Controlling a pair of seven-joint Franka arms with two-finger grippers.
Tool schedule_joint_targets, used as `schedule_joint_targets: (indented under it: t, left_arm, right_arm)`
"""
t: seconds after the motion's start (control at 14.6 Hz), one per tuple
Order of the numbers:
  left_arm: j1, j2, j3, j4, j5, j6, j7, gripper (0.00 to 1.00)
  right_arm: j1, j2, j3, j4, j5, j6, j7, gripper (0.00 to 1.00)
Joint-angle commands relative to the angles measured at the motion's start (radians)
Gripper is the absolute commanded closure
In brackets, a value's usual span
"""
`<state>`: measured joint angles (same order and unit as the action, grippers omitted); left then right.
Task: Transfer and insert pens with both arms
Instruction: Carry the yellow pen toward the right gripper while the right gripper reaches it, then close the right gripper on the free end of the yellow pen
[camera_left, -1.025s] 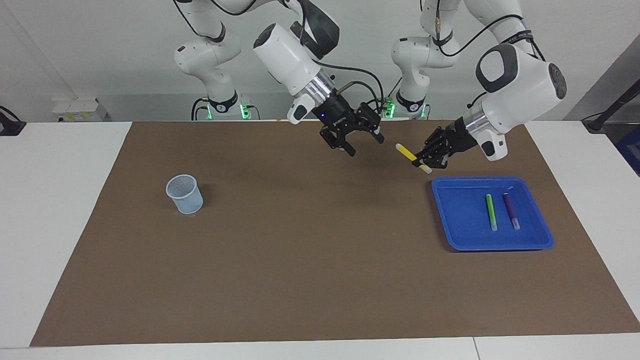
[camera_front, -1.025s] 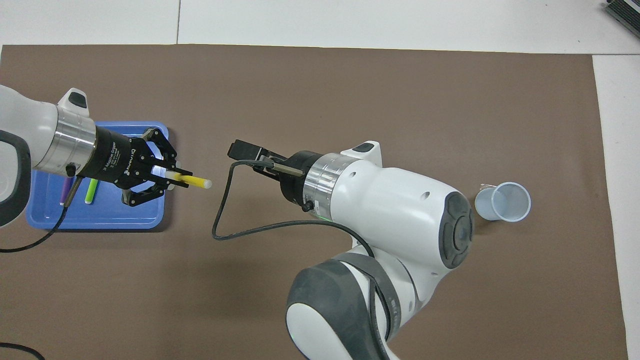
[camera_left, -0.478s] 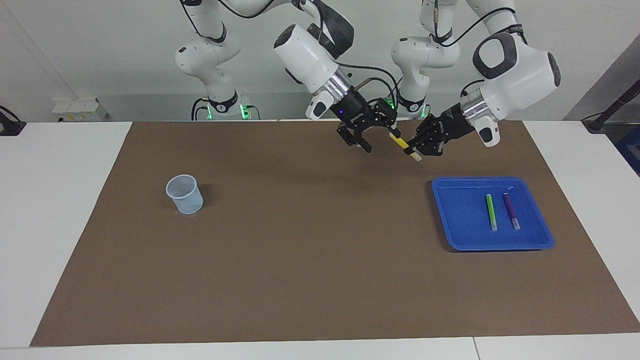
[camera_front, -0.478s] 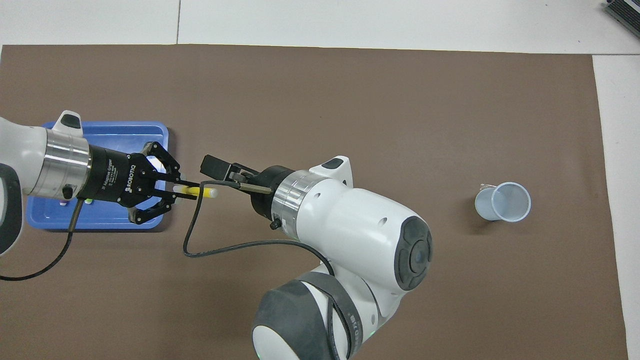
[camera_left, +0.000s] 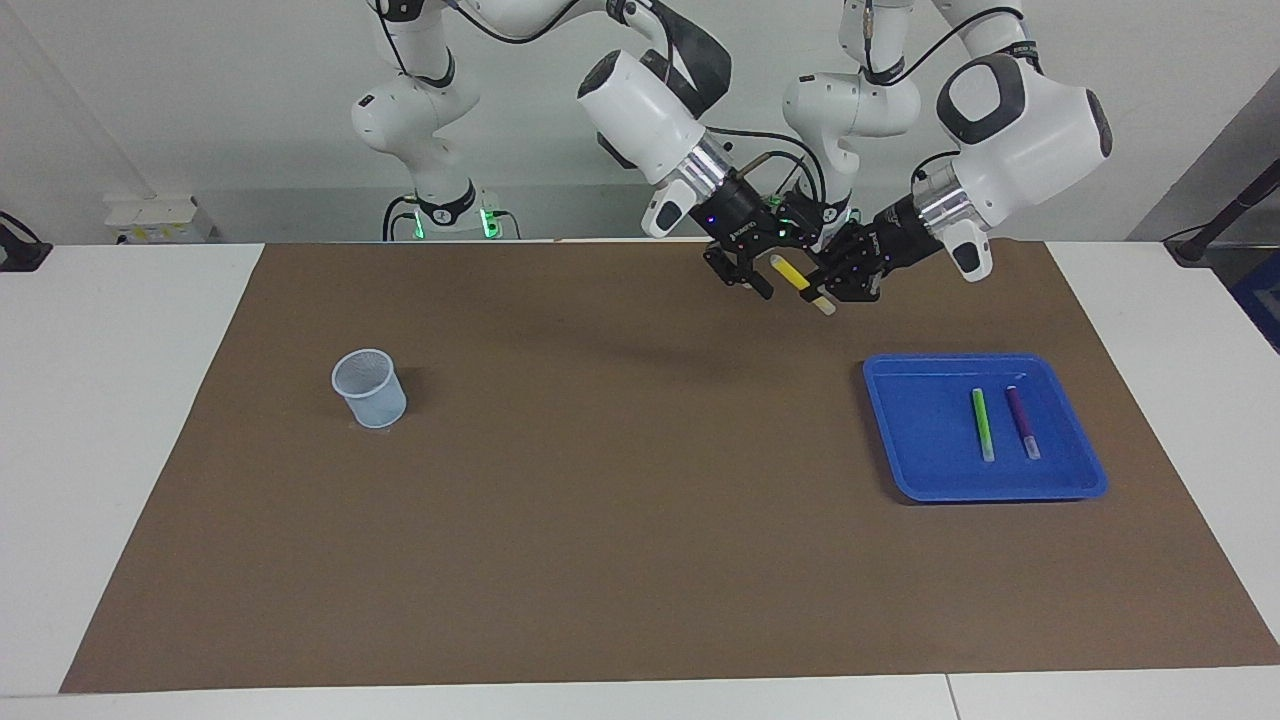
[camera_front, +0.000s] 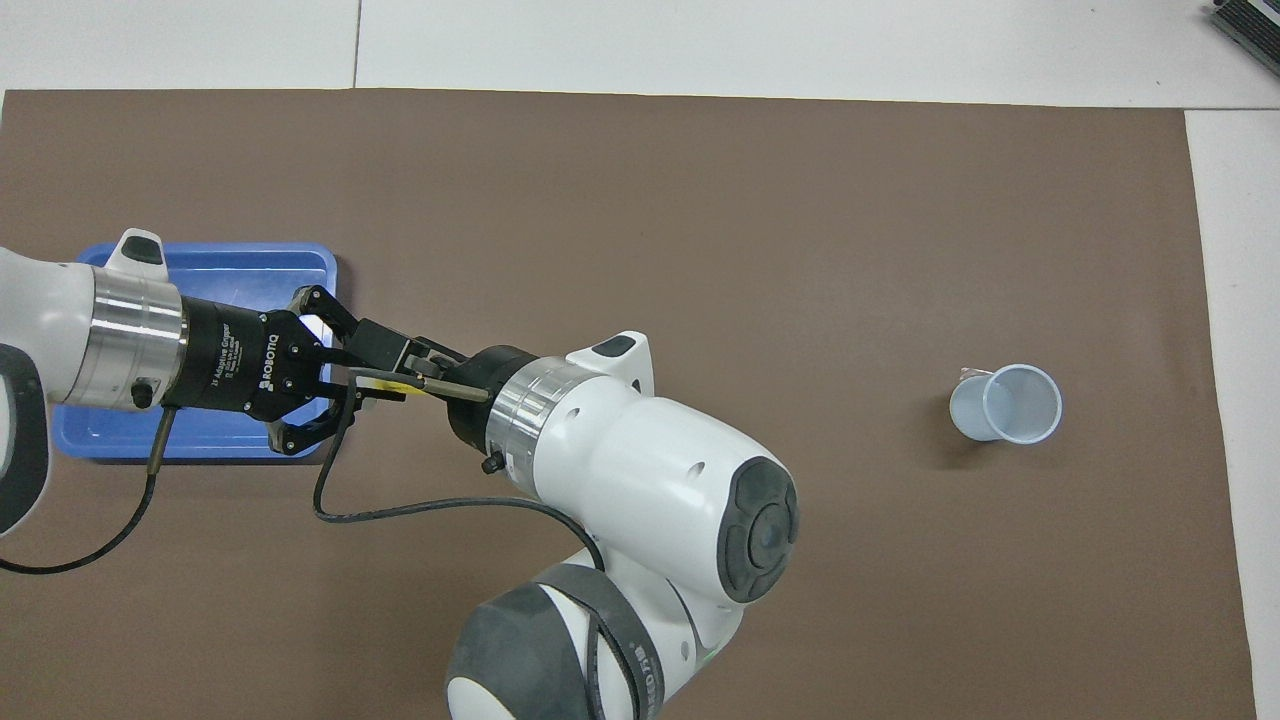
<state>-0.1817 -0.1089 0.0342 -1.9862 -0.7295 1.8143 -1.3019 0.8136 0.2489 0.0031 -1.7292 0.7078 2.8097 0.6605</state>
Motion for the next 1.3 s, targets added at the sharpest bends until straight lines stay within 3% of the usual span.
schedule_joint_targets:
  t: [0.0, 0.2, 0.61, 0.96, 1.23]
  left_arm:
    - [-0.022, -0.035, 0.012, -0.043, -0.019, 0.033, -0.017, 1.00]
    - [-0.022, -0.035, 0.012, -0.046, -0.019, 0.033, -0.017, 1.00]
    - [-0.022, -0.041, 0.012, -0.046, -0.019, 0.031, -0.019, 1.00]
    - [-0.022, -0.043, 0.012, -0.046, -0.019, 0.033, -0.024, 1.00]
    - [-0.022, -0.044, 0.012, -0.046, -0.019, 0.031, -0.025, 1.00]
  right_arm:
    - [0.004, 0.015, 0.003, 0.022, 0.012, 0.014, 0.021, 0.06]
    - [0.004, 0.015, 0.003, 0.020, 0.010, 0.013, 0.018, 0.14]
    - [-0.007, 0.003, 0.000, -0.003, -0.008, -0.025, 0.008, 0.17]
    - [-0.007, -0.002, -0.002, -0.004, -0.008, -0.032, 0.008, 0.37]
    - [-0.028, -0.031, -0.009, -0.004, -0.011, -0.120, 0.005, 0.38]
